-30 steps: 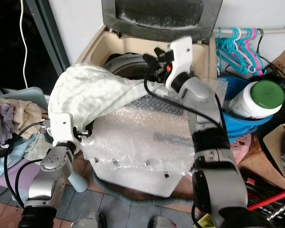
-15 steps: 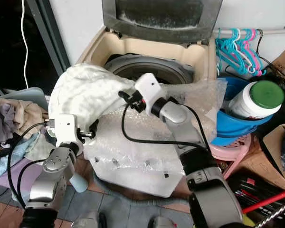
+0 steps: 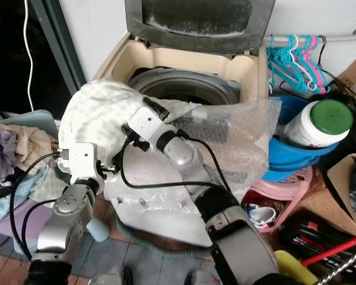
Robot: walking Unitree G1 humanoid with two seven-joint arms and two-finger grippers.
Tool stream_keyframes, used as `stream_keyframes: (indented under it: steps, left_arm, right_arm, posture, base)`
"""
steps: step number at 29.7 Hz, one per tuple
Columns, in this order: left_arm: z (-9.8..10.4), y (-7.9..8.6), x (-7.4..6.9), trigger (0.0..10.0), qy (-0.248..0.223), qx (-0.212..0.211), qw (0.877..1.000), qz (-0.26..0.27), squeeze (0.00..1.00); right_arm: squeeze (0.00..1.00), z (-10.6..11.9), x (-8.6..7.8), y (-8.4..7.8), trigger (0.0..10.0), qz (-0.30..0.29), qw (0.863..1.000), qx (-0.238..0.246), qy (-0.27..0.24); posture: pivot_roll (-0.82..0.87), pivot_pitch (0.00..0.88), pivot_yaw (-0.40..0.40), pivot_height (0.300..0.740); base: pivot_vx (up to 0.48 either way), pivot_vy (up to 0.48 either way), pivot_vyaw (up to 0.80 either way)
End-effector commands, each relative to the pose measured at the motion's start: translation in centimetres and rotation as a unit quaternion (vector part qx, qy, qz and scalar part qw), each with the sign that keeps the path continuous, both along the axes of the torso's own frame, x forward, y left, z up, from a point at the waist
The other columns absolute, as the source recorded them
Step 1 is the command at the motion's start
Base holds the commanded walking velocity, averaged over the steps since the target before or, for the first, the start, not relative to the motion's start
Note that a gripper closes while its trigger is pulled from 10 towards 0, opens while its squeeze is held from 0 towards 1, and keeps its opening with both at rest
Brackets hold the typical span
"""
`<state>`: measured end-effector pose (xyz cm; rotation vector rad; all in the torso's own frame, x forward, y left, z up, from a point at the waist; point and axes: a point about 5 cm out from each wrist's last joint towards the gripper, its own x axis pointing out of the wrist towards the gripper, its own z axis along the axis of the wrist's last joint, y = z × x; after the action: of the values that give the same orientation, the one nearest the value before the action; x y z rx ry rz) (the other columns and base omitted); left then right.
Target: Clothes washing
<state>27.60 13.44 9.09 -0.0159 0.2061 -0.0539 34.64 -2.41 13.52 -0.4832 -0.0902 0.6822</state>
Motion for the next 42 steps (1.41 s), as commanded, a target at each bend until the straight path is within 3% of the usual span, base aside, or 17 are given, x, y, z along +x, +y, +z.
stream_keyframes:
  steps: [1, 7, 14, 30, 36, 38, 39, 42]
  left_arm:
    - [0.3, 0.1, -0.1, 10.0, -0.004, -0.003, 1.0, 0.007, 0.0]
    - [1.5, 2.3, -0.9, 10.0, -0.044, 0.01, 0.997, 0.068, 0.0]
    - [0.8, 4.0, -1.6, 10.0, -0.024, -0.001, 0.993, 0.113, 0.0]
    - [0.9, 3.4, -1.3, 10.0, -0.024, -0.01, 0.994, 0.111, 0.0]
    - [0.7, 3.0, -1.3, 10.0, -0.016, -0.014, 0.996, 0.091, 0.0]
    - [0.6, 2.5, -1.4, 10.0, -0.015, -0.012, 0.997, 0.077, 0.0]
    - [0.6, 2.5, -1.4, 10.0, -0.015, -0.012, 0.997, 0.077, 0.0]
    - [0.6, 2.2, -1.1, 10.0, -0.015, -0.011, 0.997, 0.071, 0.0]
  right_arm:
    - [0.0, -0.2, 0.8, -1.0, 0.0, -0.034, 0.999, -0.006, 0.022]
    - [0.0, -0.8, 1.8, -3.2, 0.0, -0.093, 0.995, -0.001, 0.045]
    - [0.0, -1.5, 2.2, -4.9, 0.0, -0.146, 0.986, 0.029, 0.077]
    - [0.0, -1.9, 3.2, -6.6, 0.0, -0.222, 0.953, 0.122, 0.166]
    - [0.0, -0.9, 3.8, -7.2, 0.0, -0.235, 0.946, 0.148, 0.167]
    - [0.0, 1.1, 4.9, -8.3, 0.0, -0.241, 0.947, 0.156, 0.144]
    - [0.0, 1.1, 4.9, -8.3, 0.0, -0.241, 0.947, 0.156, 0.144]
    - [0.0, 6.8, 6.9, -10.9, 0.0, -0.259, 0.948, 0.174, 0.069]
  posture:
    - [-0.01, 0.0, 0.0, 0.74]
    - [-0.02, 0.0, -0.007, 0.74]
    - [-0.01, 0.0, -0.013, 0.74]
    - [-0.01, 0.0, -0.011, 0.74]
    - [0.0, 0.0, -0.012, 0.74]
    - [0.0, 0.0, -0.015, 0.74]
    - [0.0, 0.0, -0.015, 0.74]
    - [0.0, 0.0, -0.02, 0.74]
  base:
    - [0.0, 0.0, 0.0]
    - [0.0, 0.0, 0.0]
    - [0.0, 0.0, 0.0]
    - [0.0, 0.0, 0.0]
    - [0.0, 0.0, 0.0]
    - [0.0, 0.0, 0.0]
    - [0.0, 0.0, 0.0]
    - [0.0, 0.0, 0.0]
